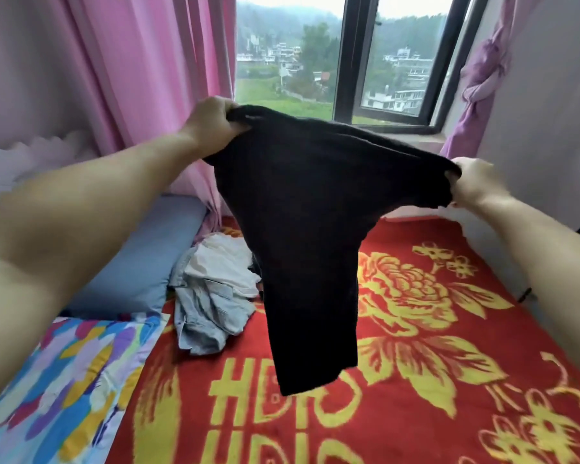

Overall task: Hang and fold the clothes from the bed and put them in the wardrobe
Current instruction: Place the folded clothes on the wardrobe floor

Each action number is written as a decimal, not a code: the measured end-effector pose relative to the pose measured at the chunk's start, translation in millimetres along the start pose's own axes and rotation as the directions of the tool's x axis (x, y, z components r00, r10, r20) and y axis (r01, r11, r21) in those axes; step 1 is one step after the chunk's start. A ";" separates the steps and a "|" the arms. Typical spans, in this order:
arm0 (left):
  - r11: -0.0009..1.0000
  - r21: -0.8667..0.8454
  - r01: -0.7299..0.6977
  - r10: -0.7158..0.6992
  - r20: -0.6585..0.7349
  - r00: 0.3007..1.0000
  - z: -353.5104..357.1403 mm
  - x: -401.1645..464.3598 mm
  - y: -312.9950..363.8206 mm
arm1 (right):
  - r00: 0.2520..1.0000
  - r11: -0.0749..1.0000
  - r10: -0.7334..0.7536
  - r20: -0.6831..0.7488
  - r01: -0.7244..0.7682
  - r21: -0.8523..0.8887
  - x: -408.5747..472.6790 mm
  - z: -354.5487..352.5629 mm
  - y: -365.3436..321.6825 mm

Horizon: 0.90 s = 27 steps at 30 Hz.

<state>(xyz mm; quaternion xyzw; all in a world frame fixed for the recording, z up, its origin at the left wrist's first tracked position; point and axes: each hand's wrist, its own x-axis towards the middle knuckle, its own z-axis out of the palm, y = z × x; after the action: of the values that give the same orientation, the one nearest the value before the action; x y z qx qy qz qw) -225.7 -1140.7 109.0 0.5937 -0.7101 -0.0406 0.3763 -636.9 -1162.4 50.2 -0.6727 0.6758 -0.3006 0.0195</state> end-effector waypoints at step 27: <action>0.927 0.060 -0.370 -0.166 0.950 -0.263 340.5 -647.4 -131.2 | 0.024 0.870 0.439 0.898 0.237 -0.432 -511.0 324.1 271.5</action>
<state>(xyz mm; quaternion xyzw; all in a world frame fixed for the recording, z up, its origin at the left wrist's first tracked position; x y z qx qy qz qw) -309.7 -745.7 -514.9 0.3158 -0.7697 -0.3394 -0.4389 -692.8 -838.2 -525.8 -0.6155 0.5648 0.4309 0.3412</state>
